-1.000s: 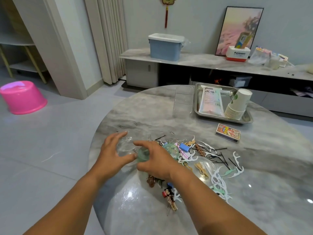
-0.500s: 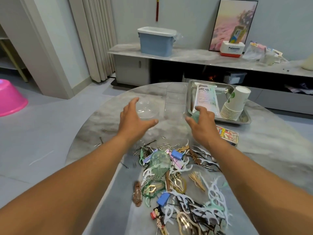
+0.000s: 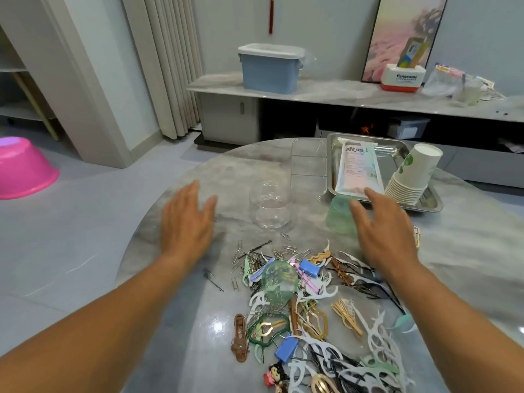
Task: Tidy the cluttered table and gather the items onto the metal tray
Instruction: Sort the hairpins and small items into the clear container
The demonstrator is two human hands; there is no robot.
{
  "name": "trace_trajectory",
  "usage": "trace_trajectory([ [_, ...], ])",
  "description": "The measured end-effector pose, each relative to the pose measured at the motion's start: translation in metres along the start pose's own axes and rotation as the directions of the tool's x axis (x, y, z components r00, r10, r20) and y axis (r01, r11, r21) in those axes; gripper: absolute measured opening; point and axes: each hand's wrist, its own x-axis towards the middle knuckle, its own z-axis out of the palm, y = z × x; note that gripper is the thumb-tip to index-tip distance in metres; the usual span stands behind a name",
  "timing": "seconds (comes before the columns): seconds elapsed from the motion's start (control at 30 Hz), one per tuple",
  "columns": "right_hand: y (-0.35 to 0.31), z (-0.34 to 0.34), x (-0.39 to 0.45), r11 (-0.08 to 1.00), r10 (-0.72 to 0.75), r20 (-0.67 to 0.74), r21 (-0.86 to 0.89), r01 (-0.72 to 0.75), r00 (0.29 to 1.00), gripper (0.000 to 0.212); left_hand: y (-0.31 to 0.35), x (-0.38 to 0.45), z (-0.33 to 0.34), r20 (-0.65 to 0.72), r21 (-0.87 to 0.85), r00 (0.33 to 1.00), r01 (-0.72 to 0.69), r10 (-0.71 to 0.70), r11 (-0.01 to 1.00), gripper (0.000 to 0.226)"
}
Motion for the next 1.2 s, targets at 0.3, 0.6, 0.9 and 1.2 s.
trace_trajectory([
  [0.3,0.07,-0.033,-0.075,0.969,0.211,0.022,0.129,-0.212,0.977,0.074,-0.037,-0.006,0.011,0.377,0.125,0.921,-0.154,0.097,0.98,0.062],
  [0.6,0.058,-0.018,-0.075,0.995,0.051,0.316,0.071,-0.077,0.947,0.063,0.018,-0.038,0.027,0.531,-0.028,0.756,-0.437,0.384,0.899,0.07],
  [0.9,0.025,-0.012,-0.091,0.982,-0.183,0.497,0.134,0.134,0.848,0.065,0.069,-0.078,0.031,0.596,-0.231,0.621,-0.474,0.508,0.85,0.052],
  [1.2,0.02,-0.028,-0.109,0.902,-0.126,0.49,0.419,-0.106,0.863,0.046,0.084,-0.103,0.024,0.564,-0.455,0.679,-0.219,0.47,0.863,0.048],
])
